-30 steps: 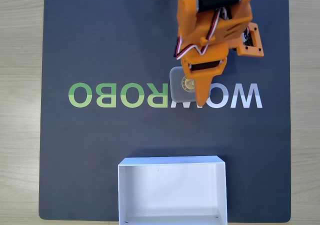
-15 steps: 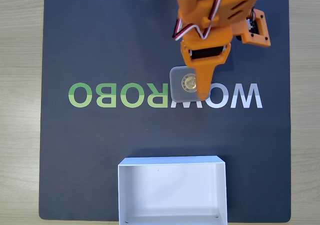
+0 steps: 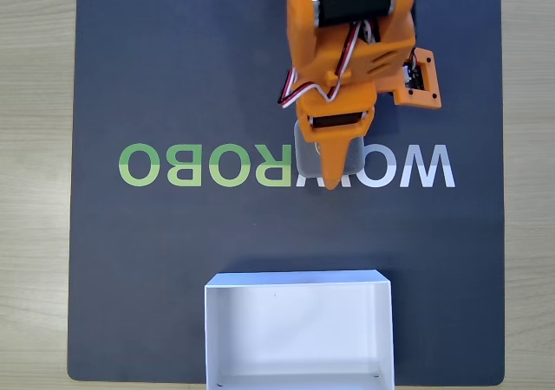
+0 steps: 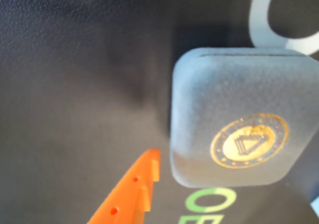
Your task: Grab the usb to bin
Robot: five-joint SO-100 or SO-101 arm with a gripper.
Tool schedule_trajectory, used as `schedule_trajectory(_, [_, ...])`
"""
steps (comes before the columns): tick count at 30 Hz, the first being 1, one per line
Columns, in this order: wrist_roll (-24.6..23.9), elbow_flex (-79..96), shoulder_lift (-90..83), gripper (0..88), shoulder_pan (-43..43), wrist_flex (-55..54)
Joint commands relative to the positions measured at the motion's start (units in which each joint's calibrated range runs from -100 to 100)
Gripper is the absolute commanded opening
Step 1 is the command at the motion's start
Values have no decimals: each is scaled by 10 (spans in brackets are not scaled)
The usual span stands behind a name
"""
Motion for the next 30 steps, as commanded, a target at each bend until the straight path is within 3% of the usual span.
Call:
schedule_trajectory(1, [2,-13,2,388,2,-2])
schedule_trajectory(11, [1,-62,79,385,4,11])
schedule_trajectory(23, [0,-176,190,369,9,114])
schedule_trajectory(30, [2,-176,174,107,7,90])
